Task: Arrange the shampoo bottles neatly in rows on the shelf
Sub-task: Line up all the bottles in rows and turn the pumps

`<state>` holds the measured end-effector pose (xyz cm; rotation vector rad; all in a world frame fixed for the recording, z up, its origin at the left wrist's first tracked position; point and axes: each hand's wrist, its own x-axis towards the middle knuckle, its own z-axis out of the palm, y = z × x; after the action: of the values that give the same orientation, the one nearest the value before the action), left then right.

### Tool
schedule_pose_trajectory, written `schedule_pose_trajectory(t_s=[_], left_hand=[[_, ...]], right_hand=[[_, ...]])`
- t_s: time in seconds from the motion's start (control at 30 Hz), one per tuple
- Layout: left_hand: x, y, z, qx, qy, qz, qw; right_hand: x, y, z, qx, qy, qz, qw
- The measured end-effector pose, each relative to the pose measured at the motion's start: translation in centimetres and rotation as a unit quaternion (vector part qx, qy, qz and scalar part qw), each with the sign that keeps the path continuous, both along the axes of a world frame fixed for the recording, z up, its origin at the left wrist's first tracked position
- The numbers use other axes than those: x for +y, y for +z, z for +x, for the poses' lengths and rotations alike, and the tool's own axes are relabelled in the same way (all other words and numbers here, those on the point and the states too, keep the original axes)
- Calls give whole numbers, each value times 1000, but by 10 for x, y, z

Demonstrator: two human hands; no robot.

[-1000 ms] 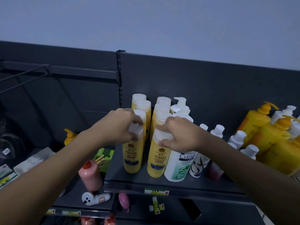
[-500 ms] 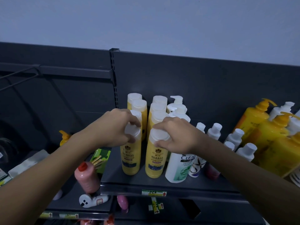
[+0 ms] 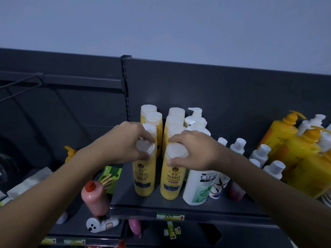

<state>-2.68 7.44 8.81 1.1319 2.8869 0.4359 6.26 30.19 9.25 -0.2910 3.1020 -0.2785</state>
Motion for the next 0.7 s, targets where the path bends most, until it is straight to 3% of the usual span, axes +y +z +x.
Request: schedule_pose_trajectory(t_s=[0.23, 0.5, 0.7], left_hand=[[-2, 4, 2, -1, 5, -4, 1000], [3, 10, -3, -11, -2, -27, 1000], [13, 21, -34, 34, -6, 56, 998]], right_hand=[[20, 19, -38, 94, -79, -54, 991], [28, 2, -72, 16, -90, -36, 995], [29, 3, -74, 27, -87, -83, 992]])
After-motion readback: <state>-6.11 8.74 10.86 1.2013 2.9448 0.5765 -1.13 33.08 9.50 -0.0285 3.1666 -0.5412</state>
